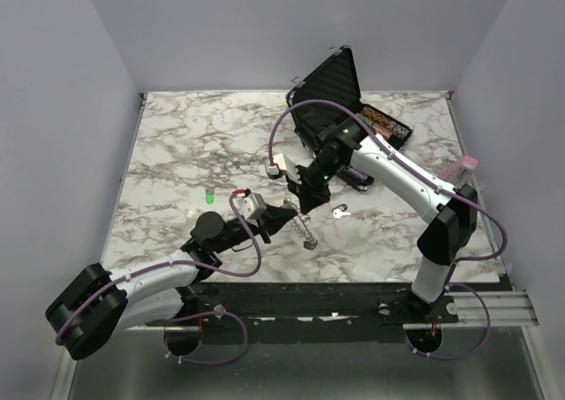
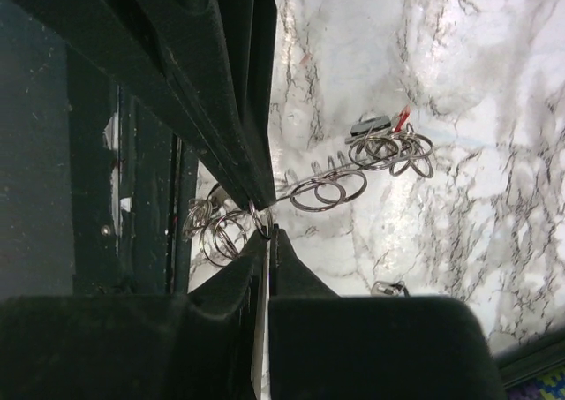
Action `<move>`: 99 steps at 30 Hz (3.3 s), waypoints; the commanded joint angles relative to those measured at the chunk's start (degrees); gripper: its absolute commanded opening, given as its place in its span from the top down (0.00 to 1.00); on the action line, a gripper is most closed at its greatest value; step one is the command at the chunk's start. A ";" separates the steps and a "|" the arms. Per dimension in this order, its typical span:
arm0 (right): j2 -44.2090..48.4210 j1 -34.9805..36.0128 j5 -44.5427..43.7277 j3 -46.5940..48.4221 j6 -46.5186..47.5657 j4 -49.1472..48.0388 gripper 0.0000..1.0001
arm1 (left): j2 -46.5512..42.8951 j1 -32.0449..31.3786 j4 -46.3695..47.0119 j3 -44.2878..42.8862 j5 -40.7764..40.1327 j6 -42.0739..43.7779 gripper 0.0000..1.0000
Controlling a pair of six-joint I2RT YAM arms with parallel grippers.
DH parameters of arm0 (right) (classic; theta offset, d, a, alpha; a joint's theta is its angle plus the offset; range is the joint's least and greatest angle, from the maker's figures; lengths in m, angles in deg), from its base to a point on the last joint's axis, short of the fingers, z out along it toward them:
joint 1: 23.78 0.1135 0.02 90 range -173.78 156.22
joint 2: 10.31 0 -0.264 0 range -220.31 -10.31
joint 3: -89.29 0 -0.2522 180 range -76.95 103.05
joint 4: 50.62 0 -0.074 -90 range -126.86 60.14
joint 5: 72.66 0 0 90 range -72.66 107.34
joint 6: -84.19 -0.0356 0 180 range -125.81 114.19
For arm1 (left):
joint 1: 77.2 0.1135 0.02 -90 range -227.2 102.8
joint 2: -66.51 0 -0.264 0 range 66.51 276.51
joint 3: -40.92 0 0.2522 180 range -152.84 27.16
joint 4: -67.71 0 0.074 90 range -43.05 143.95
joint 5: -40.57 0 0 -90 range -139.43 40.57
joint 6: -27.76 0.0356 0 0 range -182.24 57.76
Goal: Put the keys on the keyring
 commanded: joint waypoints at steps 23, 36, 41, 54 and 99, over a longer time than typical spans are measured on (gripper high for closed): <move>3.73 -6.65 35.32 -6.94 12.38 -7.97 0.63 | -14.18 -0.30 15.66 10.04 -2.98 -6.33 1.00; 2.67 -4.72 37.71 -9.49 9.84 -10.51 0.61 | -10.40 -0.21 21.45 9.78 -3.15 -8.00 1.00; 2.50 -4.11 37.44 -10.19 9.23 -11.30 0.64 | -9.34 -0.21 22.86 9.96 -3.59 -8.44 1.00; 3.02 -4.02 37.35 -10.72 7.73 -12.53 0.91 | -10.49 -0.29 21.55 10.48 -4.39 -8.18 1.00; 4.60 -3.93 20.12 -7.38 0.17 -13.24 0.99 | -16.73 -0.21 -22.49 -3.84 -6.58 -6.07 0.57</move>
